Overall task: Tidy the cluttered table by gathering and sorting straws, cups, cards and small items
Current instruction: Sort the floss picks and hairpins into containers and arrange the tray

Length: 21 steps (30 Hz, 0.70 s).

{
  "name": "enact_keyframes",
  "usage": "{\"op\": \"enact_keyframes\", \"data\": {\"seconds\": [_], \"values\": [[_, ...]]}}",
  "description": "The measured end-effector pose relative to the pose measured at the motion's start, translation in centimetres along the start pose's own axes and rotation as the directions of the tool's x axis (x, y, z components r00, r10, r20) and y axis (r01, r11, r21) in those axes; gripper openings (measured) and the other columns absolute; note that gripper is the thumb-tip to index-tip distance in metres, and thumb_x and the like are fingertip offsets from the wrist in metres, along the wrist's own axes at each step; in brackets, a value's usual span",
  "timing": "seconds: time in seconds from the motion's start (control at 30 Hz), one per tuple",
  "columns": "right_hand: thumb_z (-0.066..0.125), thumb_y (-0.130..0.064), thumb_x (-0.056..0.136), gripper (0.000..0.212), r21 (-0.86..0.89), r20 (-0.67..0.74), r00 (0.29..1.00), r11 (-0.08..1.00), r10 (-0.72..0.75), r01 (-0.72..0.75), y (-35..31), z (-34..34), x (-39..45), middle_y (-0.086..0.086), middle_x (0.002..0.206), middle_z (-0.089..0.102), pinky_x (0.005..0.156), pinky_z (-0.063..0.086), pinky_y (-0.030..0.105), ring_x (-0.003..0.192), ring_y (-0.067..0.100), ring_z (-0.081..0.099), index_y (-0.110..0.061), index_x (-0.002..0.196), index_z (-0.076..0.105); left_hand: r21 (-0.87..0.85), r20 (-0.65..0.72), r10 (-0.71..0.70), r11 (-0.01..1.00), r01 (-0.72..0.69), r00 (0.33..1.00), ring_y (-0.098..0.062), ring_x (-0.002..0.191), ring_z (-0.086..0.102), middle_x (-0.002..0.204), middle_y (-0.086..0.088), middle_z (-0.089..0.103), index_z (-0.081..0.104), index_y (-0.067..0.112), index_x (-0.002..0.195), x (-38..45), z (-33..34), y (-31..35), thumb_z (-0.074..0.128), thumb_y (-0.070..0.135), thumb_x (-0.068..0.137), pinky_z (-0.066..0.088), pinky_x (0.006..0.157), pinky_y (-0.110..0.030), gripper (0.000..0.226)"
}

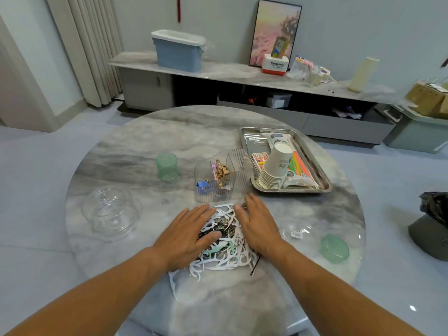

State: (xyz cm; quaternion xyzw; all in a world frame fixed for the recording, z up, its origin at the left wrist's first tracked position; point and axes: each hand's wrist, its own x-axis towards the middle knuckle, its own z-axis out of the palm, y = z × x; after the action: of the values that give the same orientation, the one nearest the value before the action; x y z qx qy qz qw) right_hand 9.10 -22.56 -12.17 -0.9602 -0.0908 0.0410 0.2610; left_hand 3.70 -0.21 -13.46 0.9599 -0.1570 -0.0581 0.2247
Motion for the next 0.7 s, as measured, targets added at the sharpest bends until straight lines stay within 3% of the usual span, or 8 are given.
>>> {"op": "enact_keyframes", "data": {"seconds": [0.17, 0.27, 0.33, 0.4, 0.53, 0.6, 0.7], "values": [[0.016, -0.065, 0.101, 0.068, 0.000, 0.059, 0.979, 0.981, -0.196, 0.196, 0.2, 1.8, -2.5, -0.010, 0.166, 0.025, 0.127, 0.007, 0.037, 0.153, 0.003, 0.014, -0.031, 0.158, 0.030, 0.004, 0.058, 0.083, 0.996, -0.083, 0.995, 0.004, 0.152, -0.006, 0.167, 0.022, 0.000, 0.006, 0.041, 0.161, 2.0, 0.1, 0.8, 0.013, 0.081, 0.093, -0.007, 0.124, -0.027, 0.079], [0.026, -0.050, 0.107, 0.051, 0.089, 0.069, 0.959, 0.959, -0.275, 0.268, -0.1, 1.4, -3.8, -0.020, 0.159, 0.033, 0.124, 0.008, 0.024, 0.146, -0.011, 0.018, -0.035, 0.153, 0.039, -0.050, 0.056, 0.170, 0.985, -0.167, 0.984, 0.009, 0.150, 0.005, 0.166, 0.024, 0.013, 0.017, 0.040, 0.160, 0.9, -0.2, 0.8, 0.022, 0.074, 0.099, 0.005, 0.126, -0.027, 0.070], [0.029, -0.047, 0.107, 0.047, 0.172, 0.041, 0.964, 0.952, -0.264, 0.253, -0.2, 1.0, -4.7, -0.020, 0.152, 0.044, 0.121, 0.019, 0.020, 0.140, -0.014, 0.028, -0.034, 0.148, 0.049, -0.085, 0.050, 0.195, 0.978, -0.191, 0.979, 0.010, 0.145, 0.022, 0.161, 0.027, 0.026, 0.023, 0.046, 0.156, -0.2, -0.9, 0.5, 0.026, 0.073, 0.099, 0.021, 0.120, -0.022, 0.063], [0.029, -0.051, 0.105, 0.050, 0.238, -0.029, 0.974, 0.945, -0.225, 0.225, -0.3, 0.8, -5.5, -0.016, 0.145, 0.053, 0.117, 0.031, 0.024, 0.136, -0.008, 0.040, -0.031, 0.142, 0.057, -0.100, 0.049, 0.189, 0.978, -0.183, 0.981, 0.011, 0.140, 0.029, 0.157, 0.031, 0.030, 0.021, 0.053, 0.153, -1.3, -1.8, 0.0, 0.029, 0.074, 0.098, 0.027, 0.114, -0.017, 0.060], [0.026, -0.055, 0.103, 0.060, 0.241, -0.185, 0.982, 0.967, -0.041, 0.086, -0.2, 1.2, -6.4, -0.008, 0.154, 0.046, 0.122, 0.022, 0.025, 0.143, 0.004, 0.035, -0.024, 0.148, 0.051, -0.038, -0.019, 0.156, 0.987, -0.157, 0.988, 0.011, 0.146, 0.016, 0.162, 0.031, 0.015, 0.014, 0.056, 0.154, -4.5, -2.2, -1.1, 0.032, 0.077, 0.096, 0.016, 0.118, -0.016, 0.065], [0.021, -0.057, 0.101, 0.066, 0.204, -0.176, 0.983, 0.979, 0.046, -0.009, -0.2, 1.7, -7.1, -0.007, 0.159, 0.040, 0.123, 0.012, 0.023, 0.147, 0.005, 0.027, -0.023, 0.152, 0.044, 0.006, -0.035, 0.114, 0.994, -0.114, 0.993, 0.009, 0.149, 0.007, 0.165, 0.029, 0.006, 0.007, 0.055, 0.156, -6.1, -1.3, -1.4, 0.026, 0.079, 0.095, 0.010, 0.122, -0.021, 0.068], [0.018, -0.053, 0.106, 0.060, 0.140, -0.161, 0.985, 0.989, 0.060, -0.037, -1.3, 3.1, -7.9, -0.009, 0.160, 0.037, 0.124, 0.003, 0.023, 0.149, 0.003, 0.022, -0.025, 0.154, 0.039, 0.079, -0.055, 0.046, 0.996, -0.042, 0.997, 0.004, 0.152, -0.004, 0.165, 0.025, -0.004, 0.001, 0.048, 0.158, -6.6, 0.5, -1.0, 0.014, 0.078, 0.097, -0.002, 0.125, -0.025, 0.070]]}}
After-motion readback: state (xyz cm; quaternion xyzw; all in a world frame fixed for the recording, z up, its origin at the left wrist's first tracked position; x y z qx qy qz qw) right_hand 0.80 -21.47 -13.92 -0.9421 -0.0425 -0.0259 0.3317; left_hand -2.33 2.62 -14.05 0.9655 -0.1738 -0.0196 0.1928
